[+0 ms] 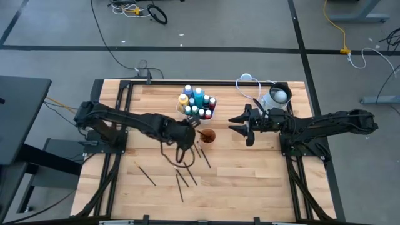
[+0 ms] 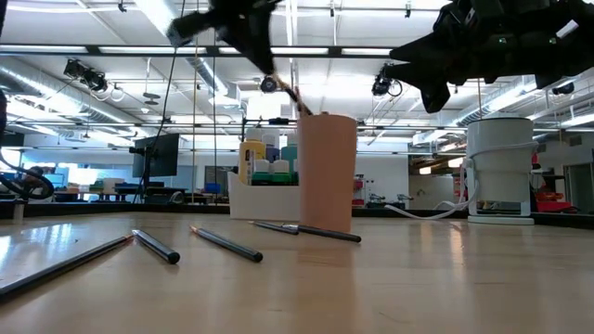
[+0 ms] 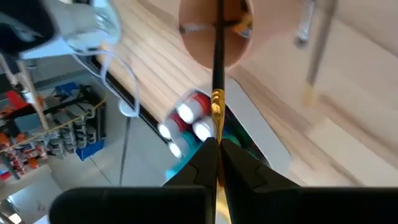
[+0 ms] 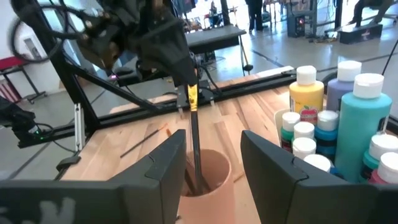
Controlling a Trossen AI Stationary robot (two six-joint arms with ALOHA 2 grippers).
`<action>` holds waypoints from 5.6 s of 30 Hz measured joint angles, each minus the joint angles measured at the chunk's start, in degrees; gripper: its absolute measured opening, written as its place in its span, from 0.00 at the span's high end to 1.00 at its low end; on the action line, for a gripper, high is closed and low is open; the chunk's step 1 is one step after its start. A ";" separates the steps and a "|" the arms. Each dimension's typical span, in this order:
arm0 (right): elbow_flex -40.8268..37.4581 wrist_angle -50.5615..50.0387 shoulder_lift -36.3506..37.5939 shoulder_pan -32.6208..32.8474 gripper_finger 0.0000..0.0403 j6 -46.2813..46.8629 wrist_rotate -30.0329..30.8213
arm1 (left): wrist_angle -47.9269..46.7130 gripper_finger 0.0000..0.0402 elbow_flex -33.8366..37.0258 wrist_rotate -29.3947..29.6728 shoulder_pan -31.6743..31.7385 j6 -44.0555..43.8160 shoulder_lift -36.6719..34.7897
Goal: Pick & Place Paint Supplies
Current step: Put the black paint brush into the orange cup
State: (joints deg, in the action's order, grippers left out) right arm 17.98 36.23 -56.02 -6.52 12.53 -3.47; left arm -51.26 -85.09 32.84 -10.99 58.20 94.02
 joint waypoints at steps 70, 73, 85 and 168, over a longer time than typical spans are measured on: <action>0.02 -0.36 -0.82 0.00 0.61 -1.25 0.00 | -35.34 0.72 0.01 -22.00 -17.51 -88.46 1.75; 0.02 -0.36 -0.82 0.00 0.61 -1.25 0.01 | -35.78 0.66 0.01 -22.05 -18.34 -89.59 1.75; 0.04 -0.40 -0.82 -0.02 0.61 -1.25 -0.02 | -34.85 0.54 13.63 -31.20 -21.11 -89.90 1.09; 0.07 9.22 -2.97 0.45 0.61 16.02 -3.58 | 18.71 1.00 14.63 40.92 -19.91 -0.63 1.22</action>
State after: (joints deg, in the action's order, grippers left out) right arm 18.04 45.45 -58.99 -6.07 28.56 -7.05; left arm -32.55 -70.46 73.76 -30.89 57.57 95.24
